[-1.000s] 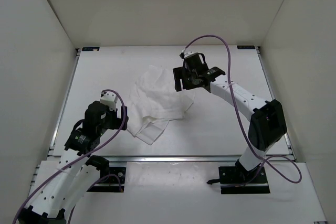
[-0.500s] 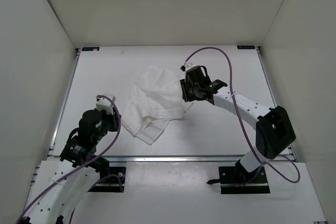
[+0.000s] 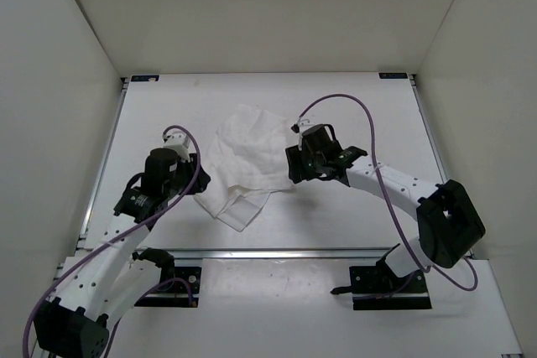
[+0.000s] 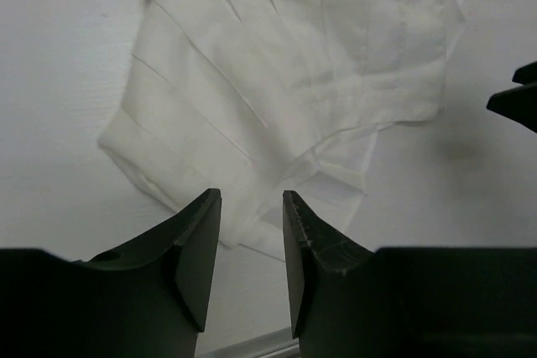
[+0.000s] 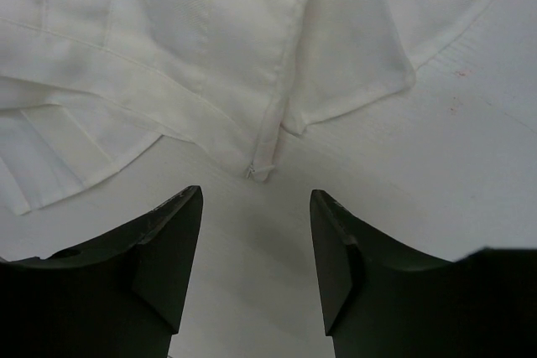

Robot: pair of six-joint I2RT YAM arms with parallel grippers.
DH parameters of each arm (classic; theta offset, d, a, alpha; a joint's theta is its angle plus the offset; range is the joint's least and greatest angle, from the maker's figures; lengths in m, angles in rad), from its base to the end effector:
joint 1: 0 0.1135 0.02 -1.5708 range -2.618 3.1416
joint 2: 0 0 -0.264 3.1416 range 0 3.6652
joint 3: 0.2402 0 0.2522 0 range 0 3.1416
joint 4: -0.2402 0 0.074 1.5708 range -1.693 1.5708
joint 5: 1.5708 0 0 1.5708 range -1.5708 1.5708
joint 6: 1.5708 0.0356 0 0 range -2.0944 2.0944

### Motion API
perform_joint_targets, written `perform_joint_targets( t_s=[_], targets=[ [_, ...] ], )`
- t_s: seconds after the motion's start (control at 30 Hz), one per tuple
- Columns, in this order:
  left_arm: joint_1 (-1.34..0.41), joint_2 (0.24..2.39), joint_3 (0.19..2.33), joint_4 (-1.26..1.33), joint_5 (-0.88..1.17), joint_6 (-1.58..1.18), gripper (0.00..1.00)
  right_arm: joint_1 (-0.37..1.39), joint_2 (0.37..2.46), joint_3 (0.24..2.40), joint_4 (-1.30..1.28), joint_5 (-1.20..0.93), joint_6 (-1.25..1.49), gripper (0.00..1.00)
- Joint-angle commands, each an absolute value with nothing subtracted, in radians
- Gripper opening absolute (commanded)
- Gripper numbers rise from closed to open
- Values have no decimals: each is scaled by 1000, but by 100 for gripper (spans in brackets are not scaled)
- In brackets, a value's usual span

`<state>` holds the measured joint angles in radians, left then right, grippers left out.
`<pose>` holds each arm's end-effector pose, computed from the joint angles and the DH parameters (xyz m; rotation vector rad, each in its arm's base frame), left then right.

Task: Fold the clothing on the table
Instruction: Flatten the skirt out

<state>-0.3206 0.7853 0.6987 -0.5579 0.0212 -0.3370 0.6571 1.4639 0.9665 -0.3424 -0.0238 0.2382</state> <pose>0.1612 -0.0543 0.2729 -0.0065 2.2426 -0.3841 0.2441 0.1894 0.2302 -0.5219 2.4017 0.4335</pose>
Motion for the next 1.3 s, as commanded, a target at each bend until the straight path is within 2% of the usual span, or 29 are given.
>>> perform_joint_targets(
  t_s=[0.0,0.23,0.4,0.53,0.63,0.7,1.27],
  targets=[
    [-348,778,634,-497,87,-480,46,664,1492,956,-246,-41,250,51],
    [-320,773,568,-511,103,-520,42,670,1612,979,-235,-37,264,51],
    [-330,764,506,-486,110,-561,45,681,1684,983,-218,-43,275,47],
    [-342,764,468,-460,103,-581,44,692,1709,994,-213,-41,284,30],
    [-350,768,436,-451,80,-601,44,687,1709,1002,-216,-46,285,7],
    [-357,778,427,-446,71,-606,44,687,1707,1008,-218,-51,287,1],
    [-416,922,354,-362,32,-634,45,684,1727,1023,-227,-78,268,0]
  ],
)
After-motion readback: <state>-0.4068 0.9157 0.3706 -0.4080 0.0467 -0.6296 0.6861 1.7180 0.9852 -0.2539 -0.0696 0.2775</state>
